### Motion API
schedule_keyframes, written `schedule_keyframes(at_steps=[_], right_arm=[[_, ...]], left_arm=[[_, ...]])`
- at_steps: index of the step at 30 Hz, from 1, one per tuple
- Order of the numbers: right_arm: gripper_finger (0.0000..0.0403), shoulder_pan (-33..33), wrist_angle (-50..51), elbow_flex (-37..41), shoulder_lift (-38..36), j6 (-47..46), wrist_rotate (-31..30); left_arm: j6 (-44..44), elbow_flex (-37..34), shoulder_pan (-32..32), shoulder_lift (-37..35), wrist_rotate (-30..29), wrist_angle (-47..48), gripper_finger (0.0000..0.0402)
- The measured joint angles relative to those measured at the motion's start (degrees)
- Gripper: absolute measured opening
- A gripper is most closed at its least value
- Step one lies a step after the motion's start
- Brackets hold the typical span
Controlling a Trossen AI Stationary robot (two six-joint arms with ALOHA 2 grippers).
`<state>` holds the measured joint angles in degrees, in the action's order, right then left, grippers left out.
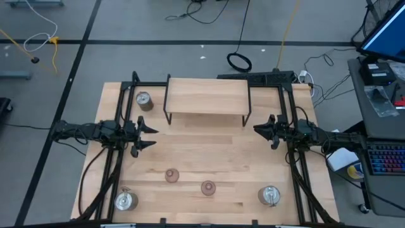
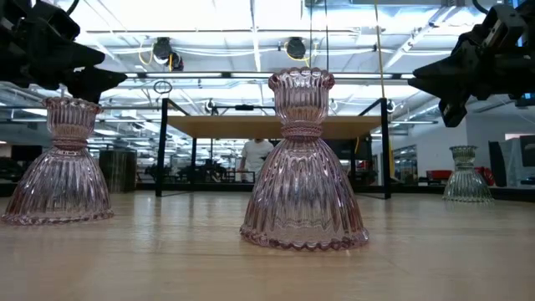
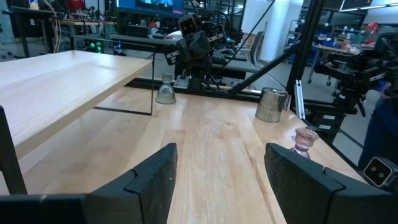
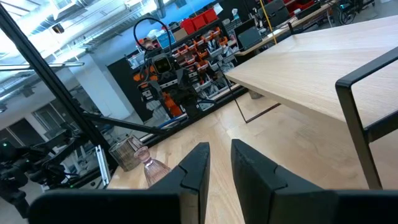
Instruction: Pick & Place candle stick holders
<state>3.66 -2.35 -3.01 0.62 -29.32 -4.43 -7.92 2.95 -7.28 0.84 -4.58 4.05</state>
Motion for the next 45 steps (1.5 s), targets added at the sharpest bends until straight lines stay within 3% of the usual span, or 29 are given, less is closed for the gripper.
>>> schedule_keyframes(at_steps=[13, 18, 23, 28, 41, 45], right_arm=[[0.0059, 0.0, 0.0, 0.0, 0.0, 0.0, -0.3], [0.0059, 0.0, -4.7, 0.0, 0.0, -8.6, -5.8], [0.0059, 0.0, -13.9, 0.0, 0.0, -20.8, -16.1], [0.0059, 0.0, -20.1, 0.0, 0.0, -19.2, -21.4], [0.0059, 0.0, -25.6, 0.0, 0.0, -18.9, -20.9], [0.0059, 0.0, -29.4, 0.0, 0.0, -9.0, -20.2]], left_arm=[[0.0, 0.0, 0.0, 0.0, 0.0, 0.0, 0.0244], [0.1, 0.0, 0.0, 0.0, 0.0, 0.0, 0.0244], [12.0, 0.0, 0.0, 0.0, -0.4, 0.1, 0.0244], [15.6, 0.0, 0.0, 0.0, -0.5, 0.1, 0.0244], [14.9, 0.0, 0.0, 0.0, -0.5, -0.5, 0.0244], [14.7, 0.0, 0.0, 0.0, -0.5, -3.5, 0.0244]])
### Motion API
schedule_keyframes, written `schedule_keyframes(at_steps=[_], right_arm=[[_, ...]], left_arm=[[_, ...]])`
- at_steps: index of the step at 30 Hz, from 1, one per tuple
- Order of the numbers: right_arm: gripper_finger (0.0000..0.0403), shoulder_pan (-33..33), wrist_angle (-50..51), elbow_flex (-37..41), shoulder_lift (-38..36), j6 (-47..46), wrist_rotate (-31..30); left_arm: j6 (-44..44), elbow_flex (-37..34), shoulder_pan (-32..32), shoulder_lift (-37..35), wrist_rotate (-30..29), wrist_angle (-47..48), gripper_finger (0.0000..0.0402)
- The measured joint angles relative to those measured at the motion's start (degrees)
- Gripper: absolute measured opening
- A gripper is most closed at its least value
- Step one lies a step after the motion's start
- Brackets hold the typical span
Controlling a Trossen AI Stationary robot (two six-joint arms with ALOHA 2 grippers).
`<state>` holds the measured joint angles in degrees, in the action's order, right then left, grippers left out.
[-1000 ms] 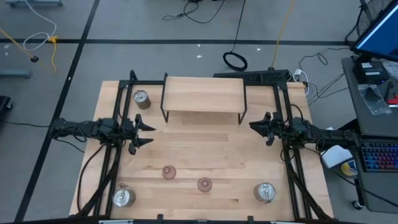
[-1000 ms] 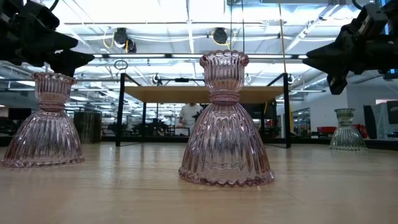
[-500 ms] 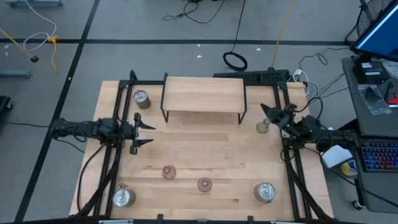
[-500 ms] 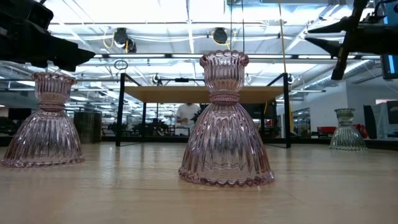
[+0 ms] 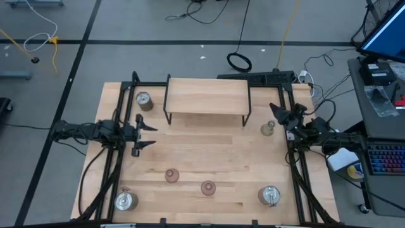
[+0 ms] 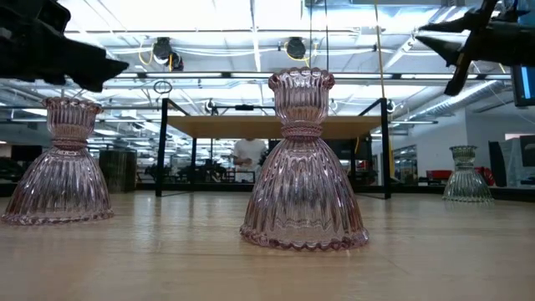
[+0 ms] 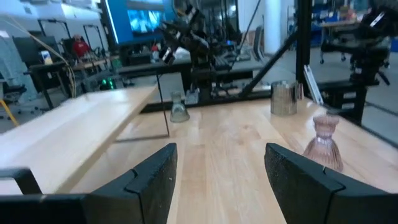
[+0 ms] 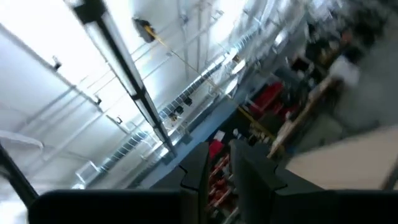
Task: Pick & Place candle stick holders
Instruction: Put the transparent candle holder on the shelf
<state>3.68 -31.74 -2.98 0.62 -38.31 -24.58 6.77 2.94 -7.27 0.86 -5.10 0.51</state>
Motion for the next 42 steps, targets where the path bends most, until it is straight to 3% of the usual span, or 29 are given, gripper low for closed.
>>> schedule_keyframes(at_steps=[7, 12, 19, 31, 36, 42], right_arm=[[0.0059, 0.0, 2.2, -4.8, 1.0, 17.1, 2.3], [0.0059, 0.0, 15.5, -13.7, 4.4, 22.2, 2.2], [0.0059, 0.0, 43.0, -29.6, 15.1, 18.9, 2.2], [0.0059, 0.0, 89.3, -54.4, 41.0, 7.2, 3.8], [0.0059, 1.5, 104.4, -59.1, 50.1, 4.8, 3.8], [0.0059, 5.6, 114.1, -59.8, 56.0, 4.5, 3.8]], left_arm=[[-1.0, 0.0, 0.0, 0.0, 0.0, -7.1, 0.0244], [-1.1, 0.0, 0.0, 0.0, 0.0, -10.1, 0.0244], [-2.9, 0.0, 0.0, 0.0, 0.0, -10.3, 0.0244], [-3.0, 0.0, 0.0, 0.0, 0.0, -10.2, 0.0244], [-3.0, 0.0, 0.0, 0.0, 0.0, -10.2, 0.0244], [-3.0, 0.0, 0.0, 0.0, 0.0, -10.2, 0.0244]])
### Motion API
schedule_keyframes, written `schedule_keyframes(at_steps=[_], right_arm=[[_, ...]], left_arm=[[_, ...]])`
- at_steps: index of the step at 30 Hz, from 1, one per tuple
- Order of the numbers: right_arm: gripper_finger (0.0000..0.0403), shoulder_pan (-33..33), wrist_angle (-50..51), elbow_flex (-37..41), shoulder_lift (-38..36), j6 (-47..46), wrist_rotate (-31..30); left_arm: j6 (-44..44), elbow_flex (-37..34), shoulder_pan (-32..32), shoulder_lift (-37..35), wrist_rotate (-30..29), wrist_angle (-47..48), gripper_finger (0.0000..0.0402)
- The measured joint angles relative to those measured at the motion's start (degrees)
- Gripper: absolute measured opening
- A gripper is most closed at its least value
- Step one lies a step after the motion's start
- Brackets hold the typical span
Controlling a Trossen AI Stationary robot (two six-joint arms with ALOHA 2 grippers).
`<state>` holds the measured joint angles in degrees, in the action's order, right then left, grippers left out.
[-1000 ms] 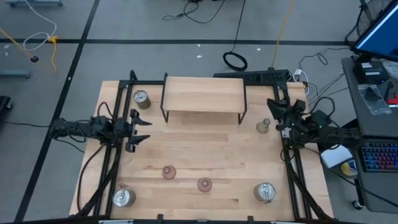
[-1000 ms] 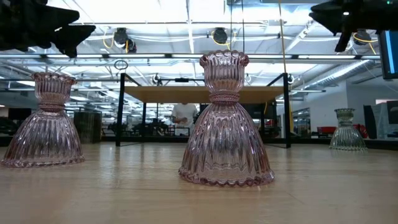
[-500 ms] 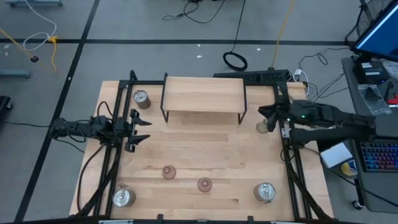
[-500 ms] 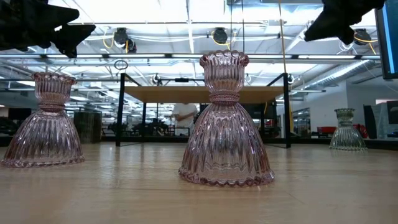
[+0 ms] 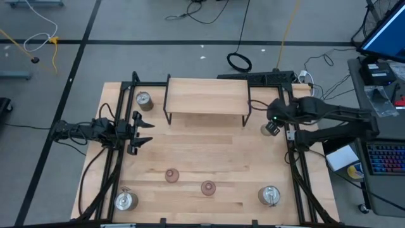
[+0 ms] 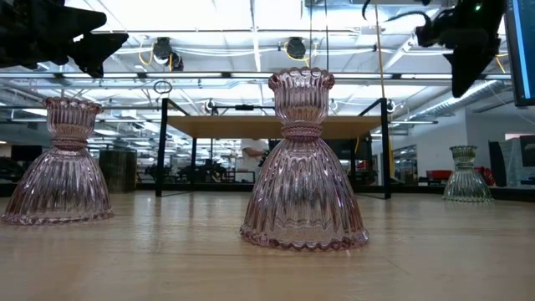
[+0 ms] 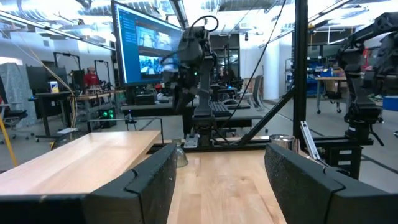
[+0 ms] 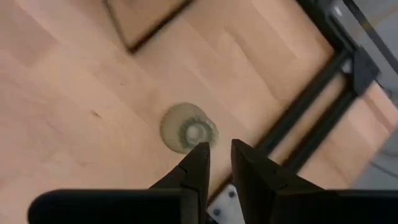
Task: Pick & Place candle stick holders
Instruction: Put the transparent candle holder on the shelf
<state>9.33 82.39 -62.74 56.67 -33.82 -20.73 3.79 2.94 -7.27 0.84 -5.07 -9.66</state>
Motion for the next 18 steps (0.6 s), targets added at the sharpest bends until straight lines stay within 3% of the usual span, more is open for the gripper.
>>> schedule_keyframes(at_steps=[9, 18], right_arm=[[0.0067, 7.0, 1.6, 0.0, 2.3, 2.0, 4.0], [0.0168, 12.8, 1.7, 0.0, 2.4, 1.5, 4.4]], left_arm=[[-1.2, 0.0, 0.0, 0.0, 0.0, 0.0, 0.0244], [-1.3, 0.0, 0.0, 0.0, 0.0, -0.1, 0.0244]])
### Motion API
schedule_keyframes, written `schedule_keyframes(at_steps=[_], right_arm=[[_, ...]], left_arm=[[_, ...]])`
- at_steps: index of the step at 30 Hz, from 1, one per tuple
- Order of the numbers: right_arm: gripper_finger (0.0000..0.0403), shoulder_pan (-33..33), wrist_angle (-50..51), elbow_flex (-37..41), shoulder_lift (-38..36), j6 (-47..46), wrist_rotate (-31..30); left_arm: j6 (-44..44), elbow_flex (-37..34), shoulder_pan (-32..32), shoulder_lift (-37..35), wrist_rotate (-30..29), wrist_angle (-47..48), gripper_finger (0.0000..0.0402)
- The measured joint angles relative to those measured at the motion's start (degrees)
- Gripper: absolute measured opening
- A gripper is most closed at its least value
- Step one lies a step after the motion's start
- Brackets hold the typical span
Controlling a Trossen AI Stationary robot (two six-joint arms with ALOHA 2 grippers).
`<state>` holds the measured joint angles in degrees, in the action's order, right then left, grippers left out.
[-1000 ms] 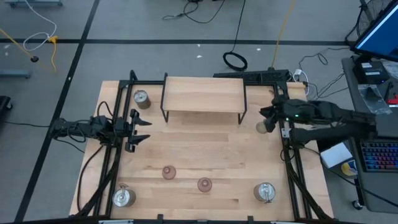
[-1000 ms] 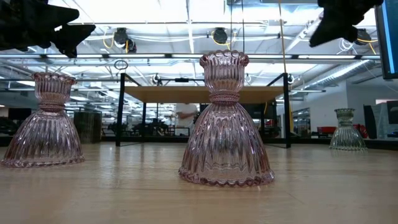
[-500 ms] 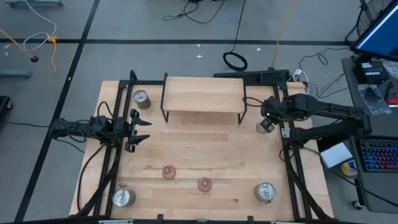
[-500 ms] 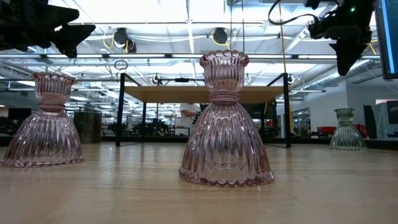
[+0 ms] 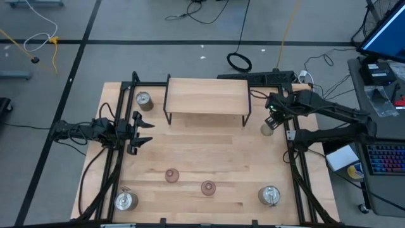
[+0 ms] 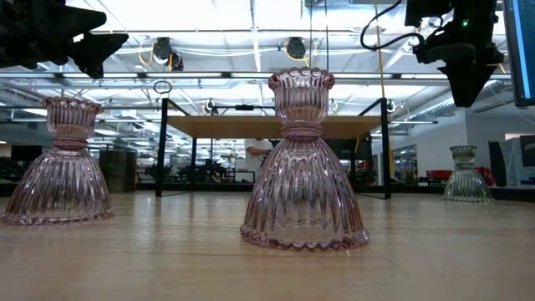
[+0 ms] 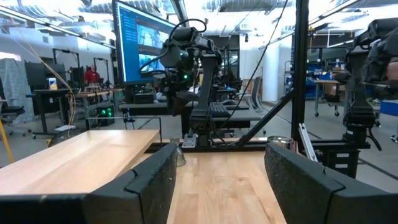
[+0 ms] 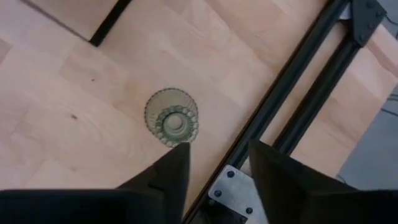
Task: Pick & Place candle stick holders
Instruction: Put the transparent candle holder on the shelf
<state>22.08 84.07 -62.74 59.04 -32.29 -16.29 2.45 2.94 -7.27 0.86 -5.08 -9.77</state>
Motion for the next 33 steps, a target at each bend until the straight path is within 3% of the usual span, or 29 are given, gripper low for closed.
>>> schedule_keyframes(at_steps=[5, 10, 22, 33], right_arm=[[0.0223, 3.1, -0.2, 0.0, 1.1, 0.0, 0.0], [0.0249, 5.3, -0.2, 0.0, 3.4, 0.0, 0.1], [0.0246, 6.5, -1.8, 0.8, 6.8, 1.1, 0.1], [0.0247, 6.6, -7.0, 13.5, 6.6, -0.2, 3.0]], left_arm=[[0.0, 0.0, 0.0, 0.0, 0.0, -1.1, 0.0244], [-0.6, 0.0, 0.0, 0.0, 0.0, -1.1, 0.0244], [-4.1, 0.0, 0.0, 0.0, 0.0, -1.1, 0.0244], [-6.1, 0.0, 0.0, 0.0, 0.0, -1.0, 0.0244]])
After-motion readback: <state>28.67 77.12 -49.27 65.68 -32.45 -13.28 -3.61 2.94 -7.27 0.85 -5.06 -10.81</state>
